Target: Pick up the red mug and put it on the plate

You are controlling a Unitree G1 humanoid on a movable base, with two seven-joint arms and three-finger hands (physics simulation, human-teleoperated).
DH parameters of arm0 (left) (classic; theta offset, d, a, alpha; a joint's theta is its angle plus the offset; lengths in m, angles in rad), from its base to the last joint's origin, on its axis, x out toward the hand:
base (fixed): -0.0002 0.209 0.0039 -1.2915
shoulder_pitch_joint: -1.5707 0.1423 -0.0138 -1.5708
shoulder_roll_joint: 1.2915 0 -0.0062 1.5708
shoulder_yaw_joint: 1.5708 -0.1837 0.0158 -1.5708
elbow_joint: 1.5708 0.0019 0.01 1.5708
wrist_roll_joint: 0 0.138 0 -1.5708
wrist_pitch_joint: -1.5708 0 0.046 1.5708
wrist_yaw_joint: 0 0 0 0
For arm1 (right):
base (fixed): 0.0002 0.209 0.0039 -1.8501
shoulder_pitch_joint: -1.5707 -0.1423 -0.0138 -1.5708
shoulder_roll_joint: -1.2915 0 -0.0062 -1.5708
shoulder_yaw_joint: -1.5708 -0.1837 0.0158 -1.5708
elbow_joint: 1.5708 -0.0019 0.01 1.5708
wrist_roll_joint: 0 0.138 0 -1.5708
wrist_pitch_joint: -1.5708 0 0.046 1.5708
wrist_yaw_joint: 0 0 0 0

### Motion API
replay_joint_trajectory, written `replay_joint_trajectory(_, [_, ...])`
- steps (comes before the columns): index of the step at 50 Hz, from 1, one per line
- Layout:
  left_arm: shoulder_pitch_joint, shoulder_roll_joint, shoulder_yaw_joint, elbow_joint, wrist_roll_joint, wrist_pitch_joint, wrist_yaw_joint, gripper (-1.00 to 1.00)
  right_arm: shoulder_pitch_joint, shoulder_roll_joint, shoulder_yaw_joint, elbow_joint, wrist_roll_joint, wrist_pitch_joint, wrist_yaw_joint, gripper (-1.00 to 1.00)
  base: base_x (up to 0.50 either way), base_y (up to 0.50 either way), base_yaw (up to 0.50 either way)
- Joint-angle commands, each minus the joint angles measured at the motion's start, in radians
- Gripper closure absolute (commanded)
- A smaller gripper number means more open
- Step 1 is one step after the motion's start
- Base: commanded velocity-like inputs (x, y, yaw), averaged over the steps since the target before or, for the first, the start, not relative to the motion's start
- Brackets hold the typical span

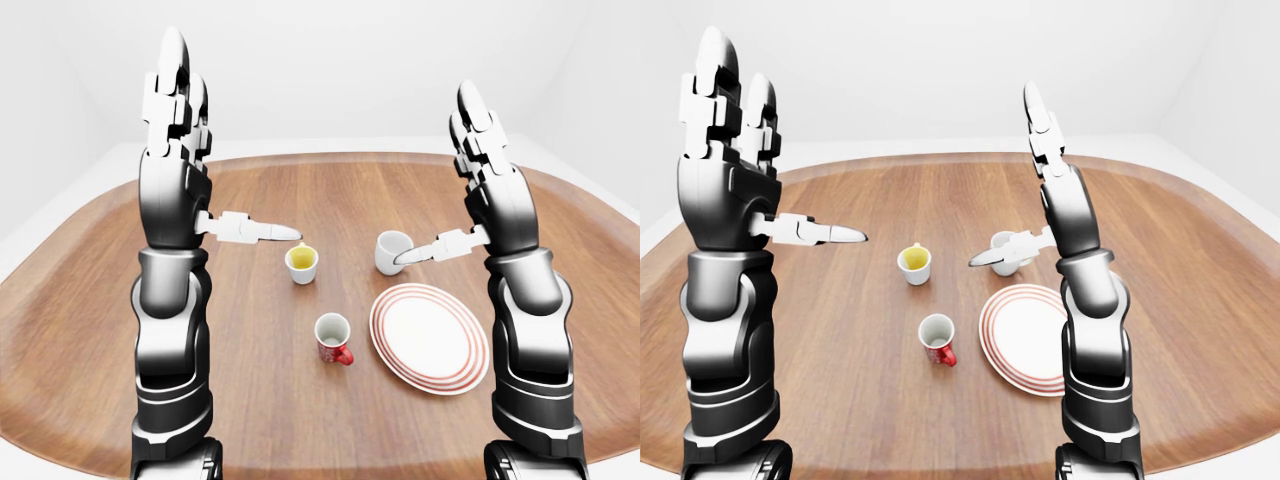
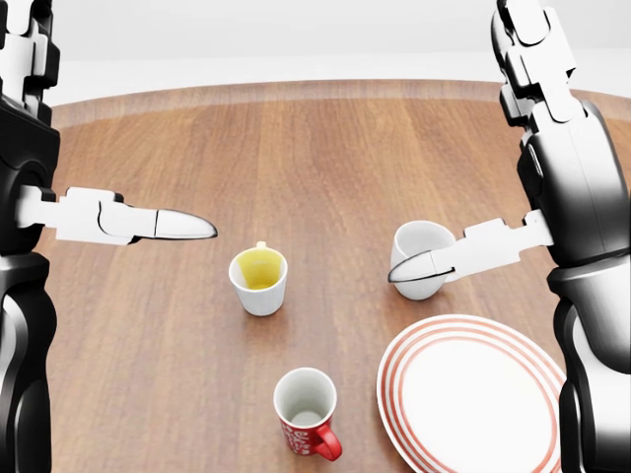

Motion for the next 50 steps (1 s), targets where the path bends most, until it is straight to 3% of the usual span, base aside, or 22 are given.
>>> replay_joint_trajectory(1, [0.004,0.0,0.0,-0.009,0.0,0.0,-0.001,-1.0,0.0,0.001,0.002,0.001,-0.003,0.0,0.001,-1.0,0.23,0.0,0.0])
replay_joint_trajectory(16, [0.016,0.007,0.012,-0.021,-0.005,0.0,-0.005,-1.0,-0.027,-0.004,0.044,-0.028,-0.063,0.0,0.041,-1.0,0.09,0.0,0.0])
replay_joint_trajectory(31, [0.02,0.013,0.015,-0.032,-0.005,0.0,-0.01,-1.0,-0.075,0.016,0.163,-0.046,-0.356,0.0,0.241,-1.0,0.0,0.0,0.0])
replay_joint_trajectory(50, [0.015,0.01,0.008,-0.051,0.007,0.0,-0.016,-1.0,-0.02,0.098,0.193,0.005,-0.603,0.0,0.41,-1.0,0.0,0.0,0.0])
